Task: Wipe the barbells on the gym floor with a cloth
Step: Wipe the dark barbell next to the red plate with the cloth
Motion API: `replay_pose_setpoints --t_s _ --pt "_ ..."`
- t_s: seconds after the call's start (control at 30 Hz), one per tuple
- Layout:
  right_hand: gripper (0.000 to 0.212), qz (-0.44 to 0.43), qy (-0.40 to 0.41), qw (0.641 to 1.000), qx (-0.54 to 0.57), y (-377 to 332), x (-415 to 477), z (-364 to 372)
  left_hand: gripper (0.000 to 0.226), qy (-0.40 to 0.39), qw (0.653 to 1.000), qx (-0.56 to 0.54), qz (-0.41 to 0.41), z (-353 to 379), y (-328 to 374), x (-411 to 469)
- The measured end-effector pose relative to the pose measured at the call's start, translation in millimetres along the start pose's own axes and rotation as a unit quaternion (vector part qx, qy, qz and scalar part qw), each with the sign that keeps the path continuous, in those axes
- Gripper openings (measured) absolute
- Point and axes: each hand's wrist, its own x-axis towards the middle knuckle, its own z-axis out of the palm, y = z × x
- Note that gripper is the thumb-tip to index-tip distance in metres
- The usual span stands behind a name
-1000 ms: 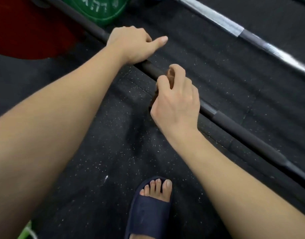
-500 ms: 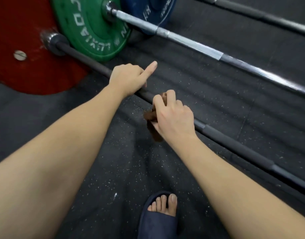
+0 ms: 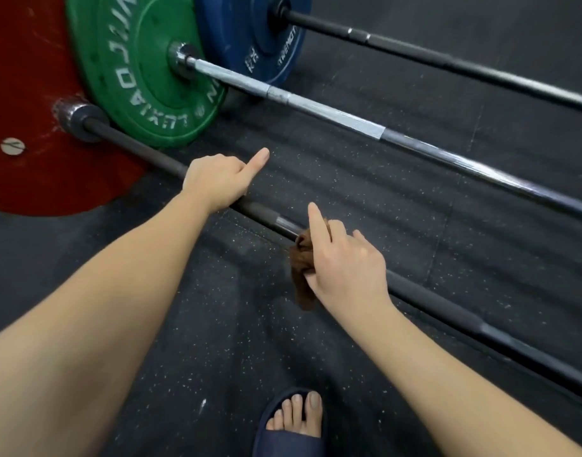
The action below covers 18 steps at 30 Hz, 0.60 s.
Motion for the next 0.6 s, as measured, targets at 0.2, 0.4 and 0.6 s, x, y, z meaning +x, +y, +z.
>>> replay_pose_setpoints --t_s 0.2,0.4,0.6 --pt "0.097 -0.007 0.028 0.998 0.053 -23.7 19.3 17.0 0.097 0.015 0.999 0.037 0.01 1.4 2.1 -0.8" --pt "0.065 0.001 -0.011 0.995 0.101 -34.7 32.1 20.9 0.101 -0.004 0.999 0.044 0.004 -1.9 5.2 -2.2" --pt "0.063 -0.037 0.004 0.994 0.102 -3.1 2.5 14.6 0.099 -0.055 0.997 0.046 -0.015 -7.7 6.2 1.1"
